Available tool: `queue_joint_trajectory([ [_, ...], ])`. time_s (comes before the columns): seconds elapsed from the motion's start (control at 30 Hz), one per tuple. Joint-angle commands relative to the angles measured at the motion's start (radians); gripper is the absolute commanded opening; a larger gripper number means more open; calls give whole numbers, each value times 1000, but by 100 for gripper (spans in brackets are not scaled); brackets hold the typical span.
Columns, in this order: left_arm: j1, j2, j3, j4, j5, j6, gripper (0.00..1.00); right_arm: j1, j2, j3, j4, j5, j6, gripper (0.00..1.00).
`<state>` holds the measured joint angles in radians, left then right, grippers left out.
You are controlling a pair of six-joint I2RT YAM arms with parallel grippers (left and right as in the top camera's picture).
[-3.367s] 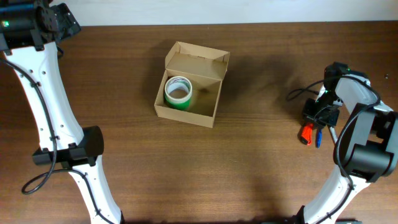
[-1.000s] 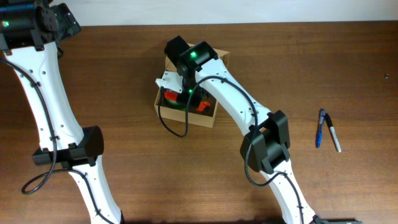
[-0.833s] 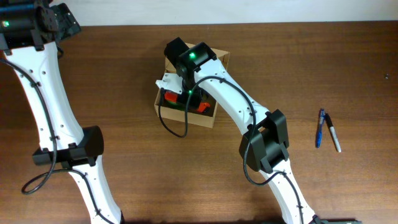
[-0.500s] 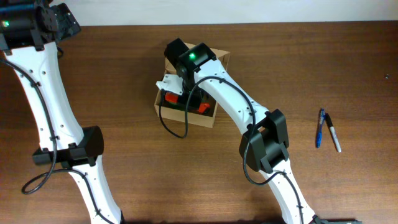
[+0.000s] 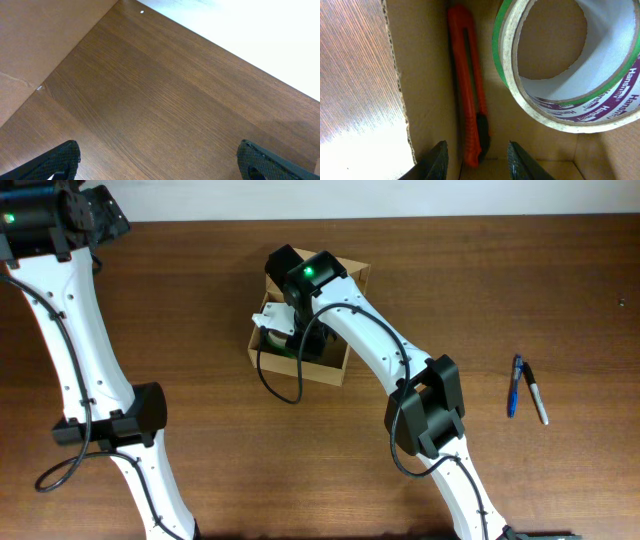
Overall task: Pack container
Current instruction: 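Lower the orange box cutter into the box beside the tapes and release, then withdraw the right gripper and move it to the blue pen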
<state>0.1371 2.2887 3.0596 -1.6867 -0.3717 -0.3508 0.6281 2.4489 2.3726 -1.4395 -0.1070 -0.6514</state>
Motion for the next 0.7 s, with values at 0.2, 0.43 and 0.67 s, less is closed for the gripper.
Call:
queue_joint_trajectory([
  [0.2, 3, -13, -3, 0, -10, 8, 100, 0, -86, -4, 2, 103, 92, 40],
  [0.43, 3, -13, -3, 0, -10, 8, 100, -50, -407, -18, 27, 229, 191, 51],
  [0.67, 3, -13, -3, 0, -10, 8, 100, -389, -830, -456, 217, 248, 262, 70],
])
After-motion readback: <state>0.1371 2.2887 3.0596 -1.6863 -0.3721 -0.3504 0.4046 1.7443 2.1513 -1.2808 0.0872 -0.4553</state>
